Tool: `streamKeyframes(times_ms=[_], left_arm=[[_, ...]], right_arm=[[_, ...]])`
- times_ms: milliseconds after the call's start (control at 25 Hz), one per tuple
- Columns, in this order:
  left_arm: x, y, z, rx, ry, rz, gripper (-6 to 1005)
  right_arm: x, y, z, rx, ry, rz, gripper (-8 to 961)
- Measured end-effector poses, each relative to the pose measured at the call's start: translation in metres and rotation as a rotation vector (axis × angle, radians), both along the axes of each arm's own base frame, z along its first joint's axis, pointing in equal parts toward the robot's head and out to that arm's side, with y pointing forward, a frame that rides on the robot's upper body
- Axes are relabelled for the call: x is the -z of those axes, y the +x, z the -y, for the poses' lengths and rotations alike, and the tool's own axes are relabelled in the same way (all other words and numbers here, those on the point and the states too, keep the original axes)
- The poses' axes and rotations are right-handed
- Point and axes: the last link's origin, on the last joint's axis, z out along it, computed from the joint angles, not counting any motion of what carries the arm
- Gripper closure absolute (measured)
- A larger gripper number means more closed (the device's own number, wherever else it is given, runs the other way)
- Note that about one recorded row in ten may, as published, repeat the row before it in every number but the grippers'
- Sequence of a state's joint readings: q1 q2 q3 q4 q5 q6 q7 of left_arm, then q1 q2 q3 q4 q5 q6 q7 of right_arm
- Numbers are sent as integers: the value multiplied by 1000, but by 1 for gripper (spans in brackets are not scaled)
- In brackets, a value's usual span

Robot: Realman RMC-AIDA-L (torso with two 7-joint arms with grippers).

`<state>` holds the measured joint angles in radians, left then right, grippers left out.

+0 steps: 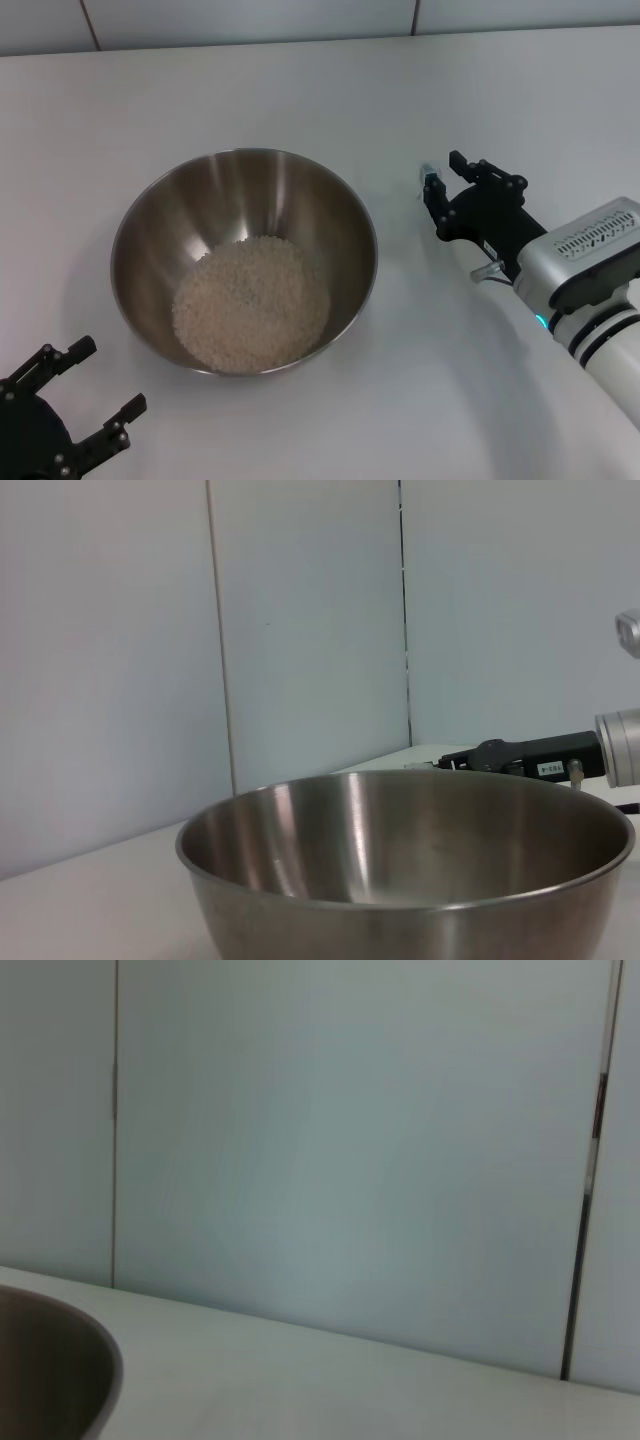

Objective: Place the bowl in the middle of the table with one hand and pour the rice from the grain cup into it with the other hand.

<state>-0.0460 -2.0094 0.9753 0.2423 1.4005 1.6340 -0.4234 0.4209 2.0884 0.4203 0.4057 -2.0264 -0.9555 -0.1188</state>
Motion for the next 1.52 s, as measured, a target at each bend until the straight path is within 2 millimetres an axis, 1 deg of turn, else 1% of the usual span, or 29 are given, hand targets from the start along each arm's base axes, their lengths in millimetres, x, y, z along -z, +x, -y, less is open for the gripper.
streamKeyframes(times_ms=[160,240,280,360,440,480,600,640,680,800,840,880,1000,1040,1080,1160,1240,1360,1520], left_arm=[[-1,0,0,0,0,-2,197],[-1,0,0,0,0,-2,197],[-1,0,0,0,0,-2,197],[-1,0,0,0,0,-2,197],[-1,0,0,2,0,0,197],[-1,0,0,2,0,0,197],[0,1,-1,4,0,1,197],[0,1,-1,4,0,1,197],[0,1,-1,4,0,1,197],[0,1,-1,5,0,2,197],[0,1,-1,5,0,2,197],[0,1,0,3,0,2,197],[0,0,1,1,0,2,197],[0,0,1,0,0,3,197],[0,0,1,0,0,3,197],[1,0,2,-1,-2,4,197],[2,1,2,2,-7,5,197],[2,1,2,4,-8,7,197],[2,4,0,15,-6,14,197]], right_arm=[[-5,8,9,24,20,-41,631],[-10,13,19,28,56,-63,571],[-10,13,19,28,56,-63,541],[-13,16,25,26,69,-68,482],[-14,20,33,16,74,-65,408],[-14,20,33,16,74,-65,371],[-14,21,43,-16,64,-49,259],[-14,21,52,-52,59,-48,245],[-14,21,52,-52,59,-48,232],[-19,22,71,-131,48,-73,191],[-24,21,86,-224,6,-100,191],[-24,21,86,-224,6,-100,191],[-31,19,110,-389,-116,-137,191],[-33,19,120,-454,-191,-138,191],[-33,19,120,-454,-191,-138,191],[-35,21,124,-483,-246,-133,191],[-36,26,124,-472,-275,-118,191],[-36,29,125,-463,-273,-107,192],[-42,36,122,-432,-237,-82,192]])
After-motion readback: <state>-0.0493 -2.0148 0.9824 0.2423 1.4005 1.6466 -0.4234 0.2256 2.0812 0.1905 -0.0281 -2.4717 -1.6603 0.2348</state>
